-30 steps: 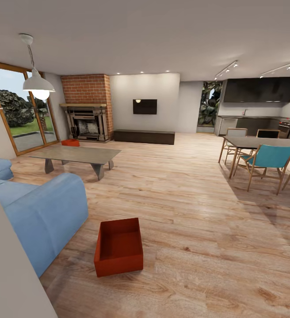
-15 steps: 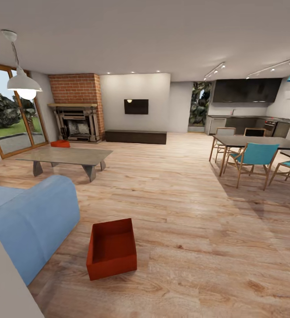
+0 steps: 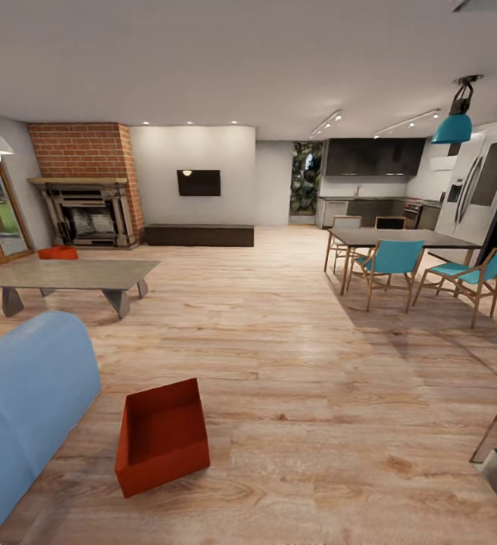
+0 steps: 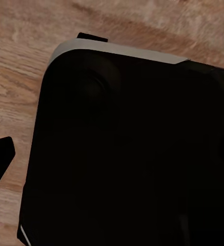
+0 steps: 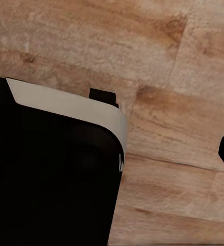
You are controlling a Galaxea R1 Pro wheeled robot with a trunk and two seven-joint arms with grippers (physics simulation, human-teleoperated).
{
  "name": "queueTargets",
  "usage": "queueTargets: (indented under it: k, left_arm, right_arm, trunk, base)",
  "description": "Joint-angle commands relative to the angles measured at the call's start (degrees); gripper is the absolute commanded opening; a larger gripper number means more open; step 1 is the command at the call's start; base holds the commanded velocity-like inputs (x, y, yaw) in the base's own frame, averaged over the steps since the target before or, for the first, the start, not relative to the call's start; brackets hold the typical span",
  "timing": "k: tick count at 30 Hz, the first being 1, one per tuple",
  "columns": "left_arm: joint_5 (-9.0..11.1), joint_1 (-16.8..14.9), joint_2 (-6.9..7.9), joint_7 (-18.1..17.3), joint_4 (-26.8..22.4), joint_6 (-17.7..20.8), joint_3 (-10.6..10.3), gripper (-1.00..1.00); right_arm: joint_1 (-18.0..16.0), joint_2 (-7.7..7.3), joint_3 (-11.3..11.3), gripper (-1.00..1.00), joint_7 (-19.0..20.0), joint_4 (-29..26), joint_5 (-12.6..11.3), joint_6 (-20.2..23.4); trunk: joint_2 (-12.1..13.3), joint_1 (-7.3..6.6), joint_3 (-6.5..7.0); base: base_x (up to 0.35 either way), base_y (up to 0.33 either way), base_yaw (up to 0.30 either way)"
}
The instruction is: Move the two storage containers from the living room to the garage. In the garage, place one container on the floor and stack the other container on top of it (either order is fine).
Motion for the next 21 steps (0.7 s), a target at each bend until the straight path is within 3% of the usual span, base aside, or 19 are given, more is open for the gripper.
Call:
queueTargets:
  k: [1,21]
  left_arm:
    - [0.42,0.02,-0.01,0.04,-0.06,-0.11,-0.04,1.00]
    - [0.84,0.02,-0.01,0.04,-0.06,-0.11,0.73,1.00]
  right_arm:
    - [-0.06,0.03,0.49,1.00,-0.01,0.16,-0.43,-0.28]
    - [-0.06,0.02,0.49,1.00,-0.01,0.16,-0.41,-0.28]
  trunk:
    - [-0.03,0.00,-0.05]
    - [-0.03,0.00,-0.05]
  base:
    - [0.000,0.000,-0.289]
    - [0.000,0.000,-0.289]
